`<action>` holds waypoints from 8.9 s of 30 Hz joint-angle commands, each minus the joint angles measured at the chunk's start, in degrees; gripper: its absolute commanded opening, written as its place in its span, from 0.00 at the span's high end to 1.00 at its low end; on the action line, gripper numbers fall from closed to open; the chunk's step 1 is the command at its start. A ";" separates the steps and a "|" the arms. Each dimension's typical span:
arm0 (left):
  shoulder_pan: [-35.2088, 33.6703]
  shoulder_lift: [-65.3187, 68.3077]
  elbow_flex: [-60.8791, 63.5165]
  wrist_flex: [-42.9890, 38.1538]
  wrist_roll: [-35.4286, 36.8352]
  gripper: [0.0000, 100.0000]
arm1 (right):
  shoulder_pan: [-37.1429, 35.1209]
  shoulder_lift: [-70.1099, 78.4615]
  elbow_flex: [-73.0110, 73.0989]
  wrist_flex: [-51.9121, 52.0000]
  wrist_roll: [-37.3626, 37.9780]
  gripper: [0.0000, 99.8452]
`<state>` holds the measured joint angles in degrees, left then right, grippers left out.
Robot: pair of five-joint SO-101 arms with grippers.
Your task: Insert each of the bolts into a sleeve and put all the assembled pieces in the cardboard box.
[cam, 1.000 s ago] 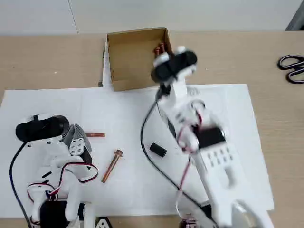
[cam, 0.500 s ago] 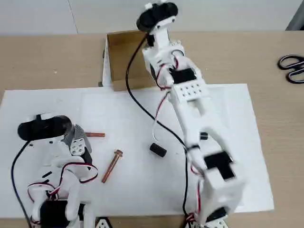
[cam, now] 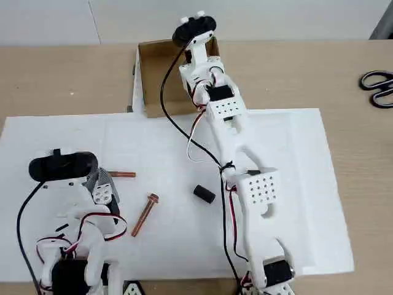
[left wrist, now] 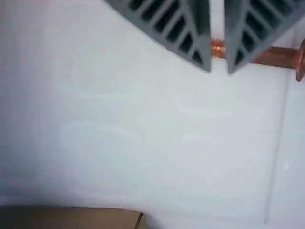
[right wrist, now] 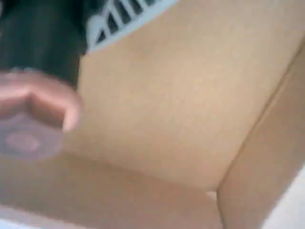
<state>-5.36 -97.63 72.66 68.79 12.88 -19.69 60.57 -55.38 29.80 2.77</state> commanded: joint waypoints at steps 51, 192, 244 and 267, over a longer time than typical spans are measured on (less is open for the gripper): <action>-0.35 -0.35 -3.21 0.00 -0.09 0.99 | 0.04 -56.84 36.92 70.11 7.91 0.70; 1.41 60.66 -56.04 31.74 -12.75 0.99 | 44.00 -116.53 96.35 68.35 33.85 1.00; 20.13 95.12 -50.59 30.77 -25.76 0.93 | 43.65 -124.09 100.75 64.84 33.76 1.00; 19.78 95.21 -46.20 23.91 -25.76 0.91 | 43.65 -124.09 100.75 64.84 33.76 1.00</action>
<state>14.42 -2.24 26.33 93.67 -12.79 23.74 -62.86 45.71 95.65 36.00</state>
